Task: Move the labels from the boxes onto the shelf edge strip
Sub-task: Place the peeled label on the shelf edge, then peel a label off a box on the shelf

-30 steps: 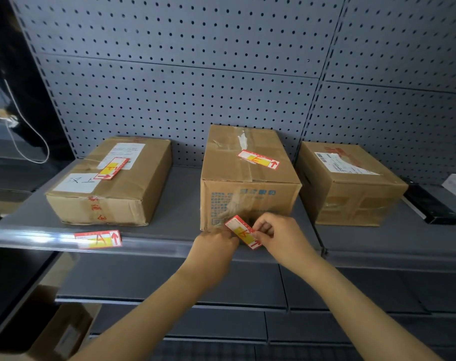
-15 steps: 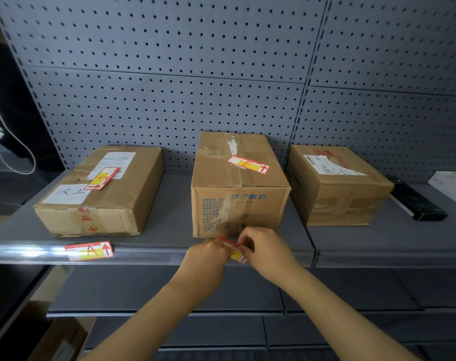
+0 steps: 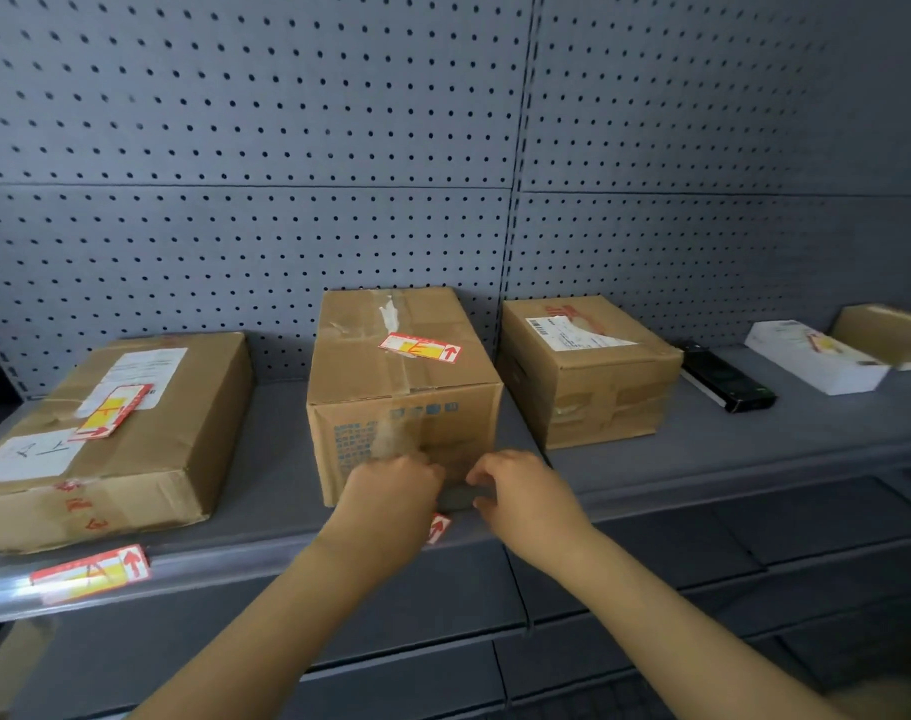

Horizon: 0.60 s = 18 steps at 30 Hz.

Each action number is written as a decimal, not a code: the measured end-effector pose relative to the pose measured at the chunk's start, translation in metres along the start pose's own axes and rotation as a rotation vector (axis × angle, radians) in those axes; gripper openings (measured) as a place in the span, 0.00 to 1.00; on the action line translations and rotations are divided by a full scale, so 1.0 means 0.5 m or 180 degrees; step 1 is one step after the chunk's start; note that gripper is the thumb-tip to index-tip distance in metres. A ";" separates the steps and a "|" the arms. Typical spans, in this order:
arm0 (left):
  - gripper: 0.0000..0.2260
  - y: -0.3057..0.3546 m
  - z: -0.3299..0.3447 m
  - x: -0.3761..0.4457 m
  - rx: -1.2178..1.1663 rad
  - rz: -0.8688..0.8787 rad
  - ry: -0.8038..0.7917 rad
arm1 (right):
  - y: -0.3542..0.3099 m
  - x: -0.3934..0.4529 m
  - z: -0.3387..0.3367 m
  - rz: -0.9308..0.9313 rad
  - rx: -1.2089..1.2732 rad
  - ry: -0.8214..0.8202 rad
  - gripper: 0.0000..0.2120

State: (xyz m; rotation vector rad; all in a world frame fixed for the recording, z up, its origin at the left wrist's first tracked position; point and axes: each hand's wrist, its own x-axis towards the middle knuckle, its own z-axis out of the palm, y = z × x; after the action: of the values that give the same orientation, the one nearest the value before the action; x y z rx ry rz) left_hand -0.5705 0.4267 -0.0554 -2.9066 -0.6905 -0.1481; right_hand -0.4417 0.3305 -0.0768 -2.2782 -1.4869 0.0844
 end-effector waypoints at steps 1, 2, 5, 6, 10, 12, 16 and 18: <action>0.08 0.012 -0.008 0.011 -0.0150 0.0086 0.0073 | 0.008 -0.008 -0.013 0.0087 -0.0017 0.0051 0.11; 0.08 0.026 -0.013 0.023 -0.0350 0.0207 0.0101 | 0.016 -0.019 -0.028 0.0180 -0.0061 0.0084 0.11; 0.07 0.074 -0.025 0.064 -0.0652 0.0602 -0.0117 | 0.049 -0.056 -0.077 0.0493 -0.0174 0.0189 0.11; 0.08 0.091 -0.029 0.081 -0.0682 0.0700 -0.0120 | 0.062 -0.068 -0.094 0.0591 -0.0230 0.0245 0.11; 0.09 0.181 -0.054 0.146 -0.0846 0.0967 0.0027 | 0.135 -0.126 -0.160 0.0949 -0.0515 0.0388 0.13; 0.09 0.238 -0.064 0.172 -0.0823 0.1072 0.0051 | 0.179 -0.160 -0.191 0.1114 -0.0573 0.0463 0.13; 0.10 0.360 -0.075 0.223 -0.0558 0.1294 0.0145 | 0.274 -0.228 -0.243 0.1428 -0.0622 0.0647 0.10; 0.11 0.424 -0.079 0.247 -0.0506 0.1362 0.0172 | 0.326 -0.260 -0.270 0.1531 -0.0569 0.0683 0.13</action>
State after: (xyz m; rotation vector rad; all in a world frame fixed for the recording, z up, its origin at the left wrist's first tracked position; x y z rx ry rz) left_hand -0.3670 0.2871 -0.0267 -3.1054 -0.0399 -0.2373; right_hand -0.3202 0.1175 -0.0373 -2.6473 -0.8490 -0.1563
